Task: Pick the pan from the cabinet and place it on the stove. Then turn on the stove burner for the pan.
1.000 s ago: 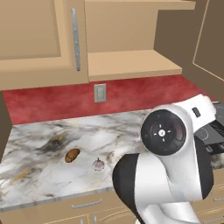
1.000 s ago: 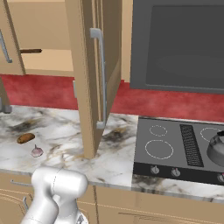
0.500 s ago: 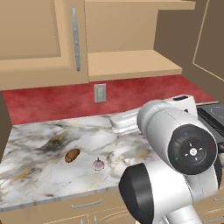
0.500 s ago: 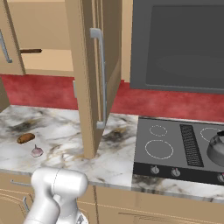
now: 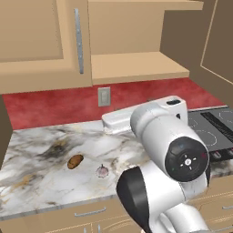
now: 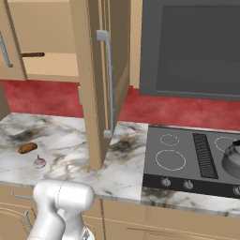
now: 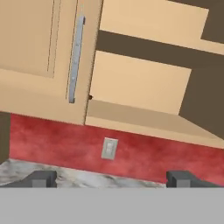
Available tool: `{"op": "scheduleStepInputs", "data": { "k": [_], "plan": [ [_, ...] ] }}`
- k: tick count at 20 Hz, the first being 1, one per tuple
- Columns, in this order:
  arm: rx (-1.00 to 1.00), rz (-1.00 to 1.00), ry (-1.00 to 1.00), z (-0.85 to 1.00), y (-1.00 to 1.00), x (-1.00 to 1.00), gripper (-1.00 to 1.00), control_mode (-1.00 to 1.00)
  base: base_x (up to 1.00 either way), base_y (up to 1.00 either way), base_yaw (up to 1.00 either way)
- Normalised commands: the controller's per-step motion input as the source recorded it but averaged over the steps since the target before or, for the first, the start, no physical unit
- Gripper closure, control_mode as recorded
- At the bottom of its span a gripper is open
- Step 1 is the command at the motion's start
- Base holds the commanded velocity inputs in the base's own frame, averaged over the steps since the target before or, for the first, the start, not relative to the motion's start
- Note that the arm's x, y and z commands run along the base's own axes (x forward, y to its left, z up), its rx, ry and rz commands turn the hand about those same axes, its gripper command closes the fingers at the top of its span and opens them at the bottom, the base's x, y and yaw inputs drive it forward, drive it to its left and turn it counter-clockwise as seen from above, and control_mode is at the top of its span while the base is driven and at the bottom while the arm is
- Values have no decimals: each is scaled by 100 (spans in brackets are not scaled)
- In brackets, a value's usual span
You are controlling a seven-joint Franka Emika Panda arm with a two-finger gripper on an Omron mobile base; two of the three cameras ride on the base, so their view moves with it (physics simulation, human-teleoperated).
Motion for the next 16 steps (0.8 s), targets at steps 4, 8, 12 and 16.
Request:
{"op": "scheduleStepInputs", "data": {
  "k": [4, 8, 12, 16],
  "plan": [
    [1, 0, -27, 22, 37, 27, -100, -100, 0, 0, 0],
    [5, 0, -29, 26, 29, 29, -100, -100, 0, 0, 0],
    [10, 1, -18, 37, 1, 54, -100, -100, 0, 0, 0],
    [11, 5, -8, 30, 3, 72, -100, -100, 0, 0, 0]
  ]
}}
